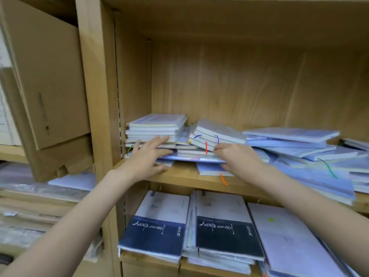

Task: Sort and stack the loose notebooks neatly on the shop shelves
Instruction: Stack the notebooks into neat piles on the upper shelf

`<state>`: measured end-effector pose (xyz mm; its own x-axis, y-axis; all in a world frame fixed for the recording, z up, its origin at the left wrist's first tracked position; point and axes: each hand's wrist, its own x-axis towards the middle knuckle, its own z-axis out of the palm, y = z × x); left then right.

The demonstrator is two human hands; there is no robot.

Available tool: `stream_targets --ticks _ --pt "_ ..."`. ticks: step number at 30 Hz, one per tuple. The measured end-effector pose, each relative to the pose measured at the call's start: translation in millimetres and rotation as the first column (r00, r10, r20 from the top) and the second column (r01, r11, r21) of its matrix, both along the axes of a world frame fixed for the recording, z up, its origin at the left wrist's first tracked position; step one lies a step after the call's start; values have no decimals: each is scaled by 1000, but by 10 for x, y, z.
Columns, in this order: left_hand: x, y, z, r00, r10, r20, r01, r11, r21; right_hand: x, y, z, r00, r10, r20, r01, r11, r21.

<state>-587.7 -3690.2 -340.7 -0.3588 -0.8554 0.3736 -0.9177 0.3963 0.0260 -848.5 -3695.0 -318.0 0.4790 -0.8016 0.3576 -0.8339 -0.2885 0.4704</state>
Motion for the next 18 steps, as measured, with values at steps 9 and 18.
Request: stream_targets --ticks 9,18 --pt "63 -98 416 959 24 -283 19 989 148 61 115 1094 978 103 182 -97 994 -41" --pt "37 156 208 961 -16 -277 -20 992 -127 -174 593 744 793 357 494 -439 897 56"
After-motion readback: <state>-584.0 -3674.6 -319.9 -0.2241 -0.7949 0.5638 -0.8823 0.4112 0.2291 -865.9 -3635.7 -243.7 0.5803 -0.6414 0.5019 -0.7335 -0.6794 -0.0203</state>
